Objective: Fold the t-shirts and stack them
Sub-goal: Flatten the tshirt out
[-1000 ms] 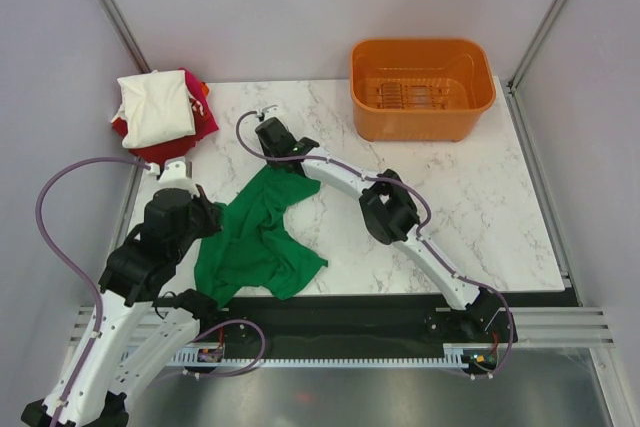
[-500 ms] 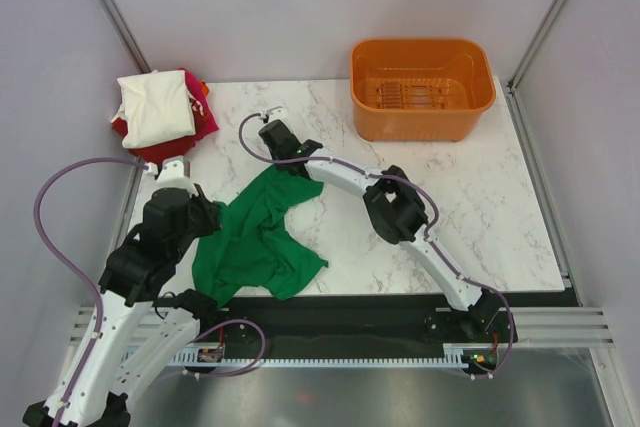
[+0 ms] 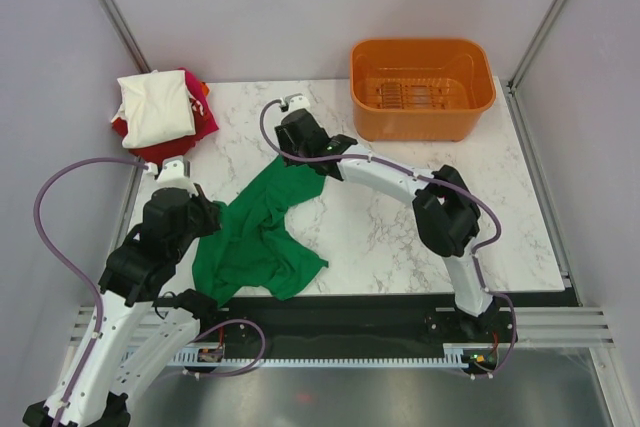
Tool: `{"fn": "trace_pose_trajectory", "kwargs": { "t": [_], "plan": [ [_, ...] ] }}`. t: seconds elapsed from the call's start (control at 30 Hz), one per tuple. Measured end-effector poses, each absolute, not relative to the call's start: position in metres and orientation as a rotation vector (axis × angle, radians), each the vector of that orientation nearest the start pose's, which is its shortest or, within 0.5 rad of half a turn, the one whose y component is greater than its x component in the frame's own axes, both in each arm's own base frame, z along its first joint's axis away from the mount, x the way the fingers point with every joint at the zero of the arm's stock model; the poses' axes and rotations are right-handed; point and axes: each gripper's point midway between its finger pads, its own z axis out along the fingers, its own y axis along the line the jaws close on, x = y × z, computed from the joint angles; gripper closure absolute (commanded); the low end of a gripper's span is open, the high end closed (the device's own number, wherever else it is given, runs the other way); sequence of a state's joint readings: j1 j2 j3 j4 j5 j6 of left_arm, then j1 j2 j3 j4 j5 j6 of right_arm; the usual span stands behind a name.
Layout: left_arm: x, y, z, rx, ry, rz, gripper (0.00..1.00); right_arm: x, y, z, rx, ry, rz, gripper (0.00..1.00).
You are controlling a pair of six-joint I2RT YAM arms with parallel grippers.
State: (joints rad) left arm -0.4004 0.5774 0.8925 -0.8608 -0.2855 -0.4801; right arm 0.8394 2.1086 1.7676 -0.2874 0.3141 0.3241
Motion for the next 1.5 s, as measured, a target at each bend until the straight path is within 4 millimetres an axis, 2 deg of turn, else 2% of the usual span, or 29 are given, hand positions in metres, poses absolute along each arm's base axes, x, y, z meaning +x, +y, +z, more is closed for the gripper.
{"fn": "trace_pose_trajectory", "kwargs": {
  "t": [0.13, 0.37, 0.53, 0.67, 0.77, 0.83, 0.93, 0.97, 1.0, 1.3, 1.4, 1.43, 1.5],
  "plan": [
    [0.201, -0.051, 0.231, -0.254, 2.082, -0.230, 0.98, 0.406, 0.425, 0.127, -0.457, 2.182, 0.426, 0.34],
    [0.201, -0.051, 0.232, -0.255, 2.078, -0.232, 0.98, 0.371, 0.472, 0.086, -0.595, 2.268, 0.531, 0.44],
    [0.201, -0.051, 0.232, -0.255, 2.075, -0.234, 0.98, 0.345, 0.489, 0.068, -0.667, 2.314, 0.555, 0.51],
    [0.201, -0.051, 0.233, -0.255, 2.073, -0.234, 0.98, 0.346, 0.498, 0.063, -0.674, 2.317, 0.563, 0.57],
    [0.200, -0.051, 0.233, -0.256, 2.069, -0.236, 0.98, 0.348, 0.496, 0.055, -0.666, 2.336, 0.546, 0.64],
    [0.200, -0.051, 0.234, -0.256, 2.067, -0.237, 0.98, 0.349, 0.492, 0.049, -0.663, 2.353, 0.523, 0.64],
    [0.200, -0.051, 0.233, -0.256, 2.068, -0.237, 0.98, 0.351, 0.485, 0.045, -0.653, 2.369, 0.483, 0.59],
    [0.200, -0.051, 0.233, -0.256, 2.069, -0.237, 0.98, 0.352, 0.483, 0.045, -0.650, 2.368, 0.473, 0.52],
    [0.200, -0.051, 0.233, -0.256, 2.070, -0.236, 0.98, 0.353, 0.482, 0.045, -0.643, 2.367, 0.464, 0.50],
    [0.200, -0.051, 0.231, -0.255, 2.074, -0.234, 0.98, 0.360, 0.468, 0.047, -0.614, 2.360, 0.361, 0.51],
    [0.200, -0.051, 0.231, -0.256, 2.074, -0.234, 0.98, 0.359, 0.465, 0.048, -0.616, 2.365, 0.349, 0.61],
    [0.200, -0.051, 0.231, -0.256, 2.074, -0.234, 0.98, 0.359, 0.465, 0.047, -0.616, 2.368, 0.346, 0.72],
    [0.200, -0.051, 0.231, -0.256, 2.074, -0.234, 0.98, 0.358, 0.462, 0.044, -0.620, 2.374, 0.335, 0.83]
  ]
}}
